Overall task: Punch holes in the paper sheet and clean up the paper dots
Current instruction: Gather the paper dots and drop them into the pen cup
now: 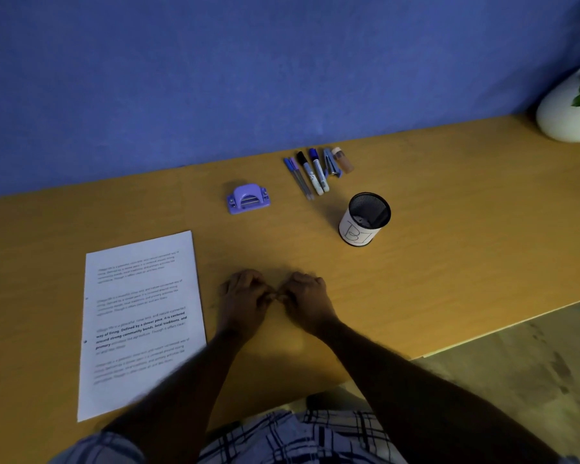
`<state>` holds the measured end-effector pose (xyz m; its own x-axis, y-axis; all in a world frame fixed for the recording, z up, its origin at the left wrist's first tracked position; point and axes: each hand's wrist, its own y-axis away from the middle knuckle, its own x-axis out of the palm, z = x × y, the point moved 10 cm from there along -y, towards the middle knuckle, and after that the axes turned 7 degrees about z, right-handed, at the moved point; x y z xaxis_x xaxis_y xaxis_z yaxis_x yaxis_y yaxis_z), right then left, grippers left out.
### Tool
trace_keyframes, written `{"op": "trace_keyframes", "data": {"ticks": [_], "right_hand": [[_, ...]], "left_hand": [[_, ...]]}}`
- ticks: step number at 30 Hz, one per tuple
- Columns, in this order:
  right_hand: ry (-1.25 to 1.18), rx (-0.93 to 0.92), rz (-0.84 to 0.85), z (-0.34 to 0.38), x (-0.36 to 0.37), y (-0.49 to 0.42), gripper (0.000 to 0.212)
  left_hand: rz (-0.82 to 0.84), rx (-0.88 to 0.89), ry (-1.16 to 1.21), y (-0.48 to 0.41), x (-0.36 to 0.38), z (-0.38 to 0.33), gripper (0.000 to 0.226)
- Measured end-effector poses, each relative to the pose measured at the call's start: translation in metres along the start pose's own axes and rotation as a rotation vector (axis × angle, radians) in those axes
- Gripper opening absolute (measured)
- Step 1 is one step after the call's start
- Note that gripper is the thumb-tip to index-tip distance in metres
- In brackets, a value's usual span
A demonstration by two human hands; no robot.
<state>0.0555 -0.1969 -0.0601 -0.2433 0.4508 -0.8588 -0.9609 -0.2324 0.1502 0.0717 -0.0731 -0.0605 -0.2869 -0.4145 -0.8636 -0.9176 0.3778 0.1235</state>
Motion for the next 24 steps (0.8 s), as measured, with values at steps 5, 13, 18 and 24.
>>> {"op": "trace_keyframes", "data": {"ticks": [5,13,18,24], "right_hand": [[0.087,0.011,0.083,0.003,0.008,-0.001,0.022],[0.058,0.062,0.121,0.000,0.003,0.003,0.021],[-0.314,0.138,0.053,-0.009,-0.012,0.008,0.014],[-0.847,0.267,-0.057,-0.033,-0.048,0.019,0.018]], "left_hand": [[0.083,0.043,-0.085,-0.006,0.004,-0.007,0.024],[0.109,0.036,-0.045,-0.007,0.002,-0.011,0.022],[0.095,0.059,0.190,-0.010,-0.003,-0.025,0.019],[0.123,-0.086,0.645,-0.028,-0.016,-0.055,0.008]]}}
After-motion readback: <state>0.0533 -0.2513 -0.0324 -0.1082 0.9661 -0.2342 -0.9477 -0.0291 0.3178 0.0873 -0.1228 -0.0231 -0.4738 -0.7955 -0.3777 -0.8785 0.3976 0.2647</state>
